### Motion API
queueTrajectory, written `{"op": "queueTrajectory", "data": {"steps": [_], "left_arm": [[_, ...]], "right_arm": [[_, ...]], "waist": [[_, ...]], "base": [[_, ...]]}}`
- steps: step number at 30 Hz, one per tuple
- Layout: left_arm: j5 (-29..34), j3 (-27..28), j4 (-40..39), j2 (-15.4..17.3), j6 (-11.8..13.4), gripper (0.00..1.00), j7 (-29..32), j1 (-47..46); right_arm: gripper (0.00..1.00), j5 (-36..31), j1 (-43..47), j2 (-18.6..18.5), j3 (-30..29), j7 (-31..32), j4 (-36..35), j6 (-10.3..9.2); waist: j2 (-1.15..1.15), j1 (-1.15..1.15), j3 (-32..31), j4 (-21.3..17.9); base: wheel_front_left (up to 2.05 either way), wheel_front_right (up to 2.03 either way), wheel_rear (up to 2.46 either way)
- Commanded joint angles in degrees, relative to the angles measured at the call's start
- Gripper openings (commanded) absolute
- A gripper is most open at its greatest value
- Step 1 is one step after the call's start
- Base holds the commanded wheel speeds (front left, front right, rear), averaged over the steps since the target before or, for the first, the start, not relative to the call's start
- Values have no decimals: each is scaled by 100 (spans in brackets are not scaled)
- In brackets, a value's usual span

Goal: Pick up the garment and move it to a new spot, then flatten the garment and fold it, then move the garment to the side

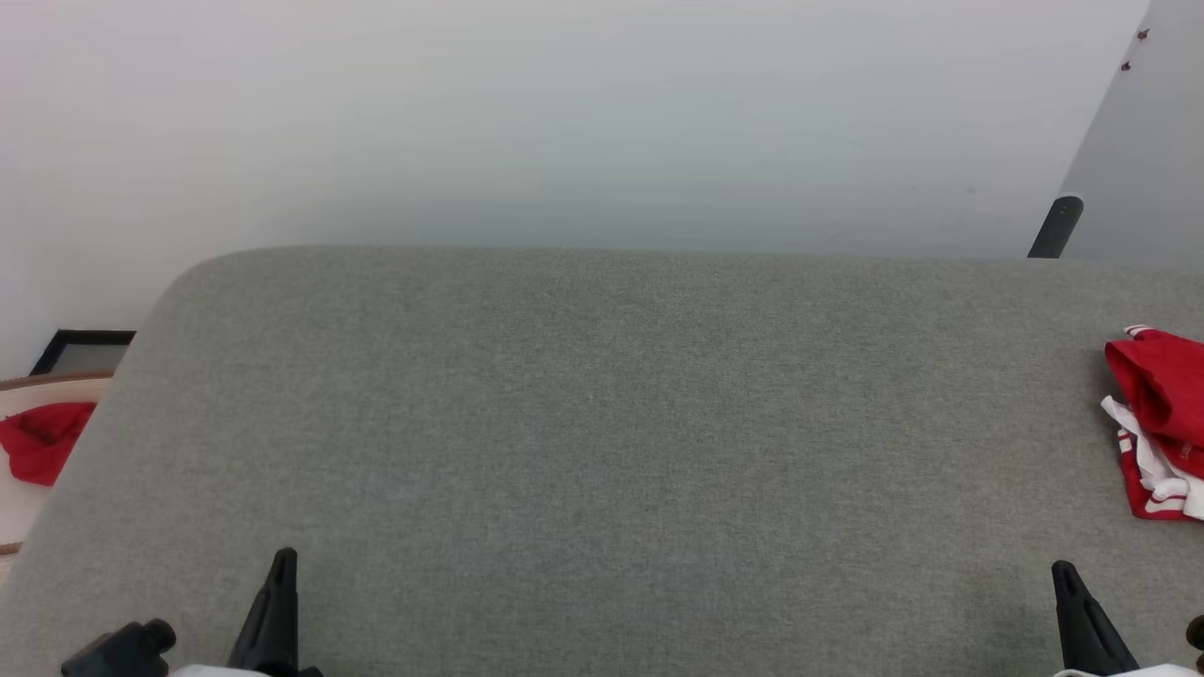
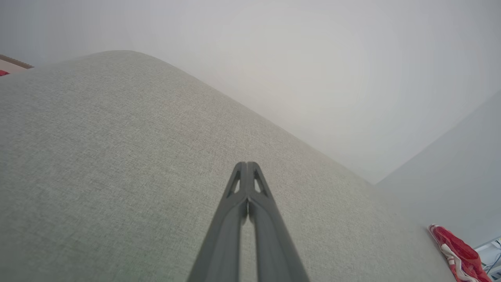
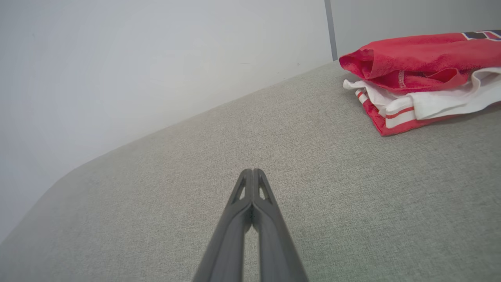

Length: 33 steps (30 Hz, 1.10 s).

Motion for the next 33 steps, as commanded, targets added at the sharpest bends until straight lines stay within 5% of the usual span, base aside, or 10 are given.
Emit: {"op": "queueTrajectory", "data": {"steps": [1,33], "left_arm": [[-170,59,-62,21,0,0,39,-177],[-2128,270,33,-398,0,0,695,-515]], "right_arm": [[0,215,-180,-15,-53,32,-81,-1],[0,2648,-544,254,-154,592,-50,-3]], "waist": [[0,0,3,-4],[0,0,70,-100]], "base": [[0,0,0],[0,0,0]]}}
